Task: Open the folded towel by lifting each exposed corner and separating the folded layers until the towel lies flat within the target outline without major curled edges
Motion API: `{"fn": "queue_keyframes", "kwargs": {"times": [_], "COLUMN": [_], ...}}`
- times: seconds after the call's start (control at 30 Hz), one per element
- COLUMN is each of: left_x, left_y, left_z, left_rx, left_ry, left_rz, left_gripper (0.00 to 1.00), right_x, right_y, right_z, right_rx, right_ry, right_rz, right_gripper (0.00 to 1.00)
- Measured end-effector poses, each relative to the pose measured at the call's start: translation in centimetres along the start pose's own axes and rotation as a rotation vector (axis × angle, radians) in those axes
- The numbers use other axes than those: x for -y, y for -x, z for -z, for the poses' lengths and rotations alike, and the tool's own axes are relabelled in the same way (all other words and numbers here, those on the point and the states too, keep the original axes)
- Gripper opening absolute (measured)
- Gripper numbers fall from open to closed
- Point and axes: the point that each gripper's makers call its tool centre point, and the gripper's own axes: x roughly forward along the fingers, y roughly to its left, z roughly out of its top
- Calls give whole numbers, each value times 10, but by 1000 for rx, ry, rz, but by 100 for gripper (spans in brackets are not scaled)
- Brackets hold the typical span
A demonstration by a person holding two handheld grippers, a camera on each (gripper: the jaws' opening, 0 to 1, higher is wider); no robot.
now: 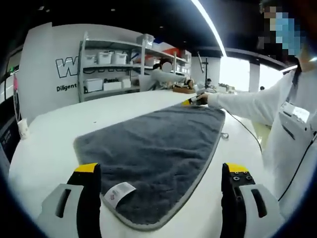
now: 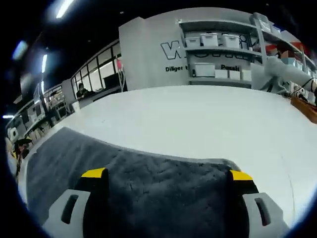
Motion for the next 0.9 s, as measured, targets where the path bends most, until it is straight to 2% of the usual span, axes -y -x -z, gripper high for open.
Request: {"fn": "queue_keyframes", "kwargs": {"times": [0.3, 0.5, 0.53, 0.6, 0.67, 0.73, 0.77, 0.8, 0.9], "left_x": [-3, -2, -1, 1, 3, 6, 7, 7, 8], "left_y": [1, 2, 2, 3, 3, 4, 4, 4, 6], "left_z": [2, 1, 1, 0, -2, -4, -5, -6, -10], "left_rx": [-7, -4, -1, 4, 14, 26, 29, 33, 50], "left_ry": [2, 1, 0, -2, -3, -9, -13, -15, -20], "left_rz": [-6, -4, -3, -2, -2, 0, 0, -1, -9], "left_gripper": [100, 100, 100, 100, 100, 100, 100, 100, 100], "right_x": [-4, -18, -16, -21, -21, -44, -37, -40, -79], "right_y": [1, 16, 23, 36, 44, 79, 80, 90, 136], "right_z": [3, 4, -7, -15, -37, -38, -49, -51, -36], "right_rx": [-14, -24, -8, 16, 57, 88, 93, 93, 101], "right_ry": [7, 33, 53, 68, 109, 149, 177, 204, 249], "right_rz": [20, 29, 27, 16, -1, -26, -37, -43, -66], "right_gripper": [99, 99, 99, 99, 99, 99, 99, 99, 99]}}
